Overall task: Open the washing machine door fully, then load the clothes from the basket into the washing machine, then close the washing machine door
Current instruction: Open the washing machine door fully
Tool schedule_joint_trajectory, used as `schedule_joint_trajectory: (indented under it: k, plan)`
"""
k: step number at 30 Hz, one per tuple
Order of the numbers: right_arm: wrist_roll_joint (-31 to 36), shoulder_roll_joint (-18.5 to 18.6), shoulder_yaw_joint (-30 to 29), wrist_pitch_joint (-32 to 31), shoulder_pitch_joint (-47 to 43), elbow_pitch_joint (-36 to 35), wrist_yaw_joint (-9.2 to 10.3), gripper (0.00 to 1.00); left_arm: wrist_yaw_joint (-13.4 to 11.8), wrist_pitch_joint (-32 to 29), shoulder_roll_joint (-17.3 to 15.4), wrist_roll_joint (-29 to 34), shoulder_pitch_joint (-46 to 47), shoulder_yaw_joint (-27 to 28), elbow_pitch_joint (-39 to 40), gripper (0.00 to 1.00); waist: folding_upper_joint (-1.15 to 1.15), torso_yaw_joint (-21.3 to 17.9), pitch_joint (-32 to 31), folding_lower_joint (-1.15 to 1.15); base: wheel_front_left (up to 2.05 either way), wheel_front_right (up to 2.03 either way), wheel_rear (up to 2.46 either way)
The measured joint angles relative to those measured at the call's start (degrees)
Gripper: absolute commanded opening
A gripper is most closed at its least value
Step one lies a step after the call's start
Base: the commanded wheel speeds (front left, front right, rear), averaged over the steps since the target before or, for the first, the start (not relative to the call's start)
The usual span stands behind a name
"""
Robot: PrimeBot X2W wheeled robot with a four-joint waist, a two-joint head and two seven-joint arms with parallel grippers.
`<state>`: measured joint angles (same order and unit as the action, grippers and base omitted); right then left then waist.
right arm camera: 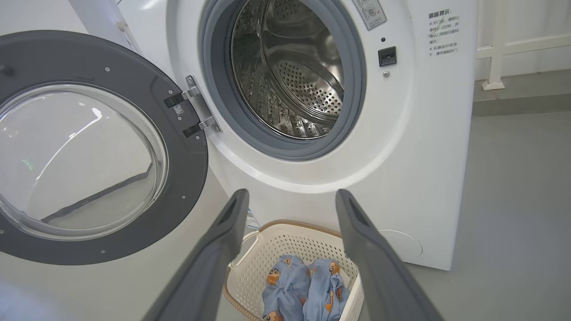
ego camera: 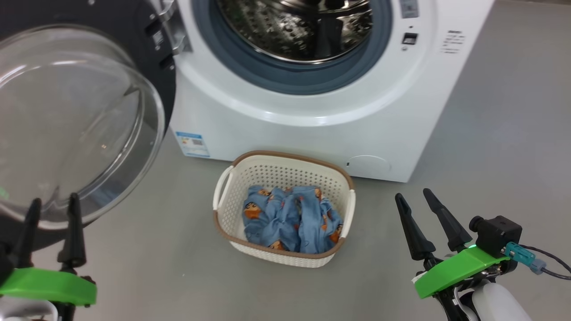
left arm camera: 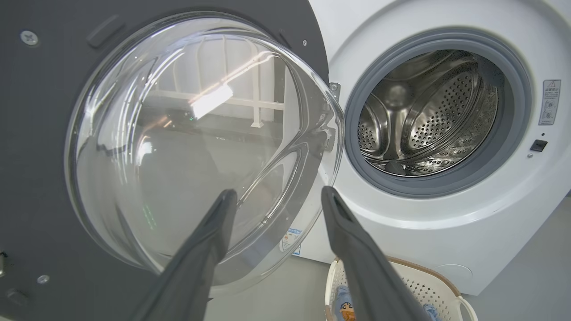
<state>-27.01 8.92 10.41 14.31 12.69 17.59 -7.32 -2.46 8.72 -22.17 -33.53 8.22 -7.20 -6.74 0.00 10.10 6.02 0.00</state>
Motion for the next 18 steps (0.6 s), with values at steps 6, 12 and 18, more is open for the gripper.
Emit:
schedule_joint_trajectory:
  k: [6,12,18]
  plan:
    - [0.0,0.2,0.1,0.0,-0.1,0.0,0.00,1.00,-0.4,1.5,1.5,0.0,-2.1,-0.8,1.2,1.00,0.00,-3.2,-1.1,0.00,0.00,0.00,0.00]
    - [0.0,0.5,0.1,0.0,-1.4,-0.1,0.00,1.00,-0.4,2.6,3.1,0.1,-3.5,-2.1,1.3,1.00,0.00,-5.9,-1.7,0.00,0.00,0.00,0.00]
    - [0.0,0.5,-0.1,0.0,-1.3,-0.6,0.00,1.00,-1.0,3.8,4.1,0.8,-3.7,-2.7,1.4,1.00,0.00,-8.7,-2.3,0.00,0.00,0.00,0.00]
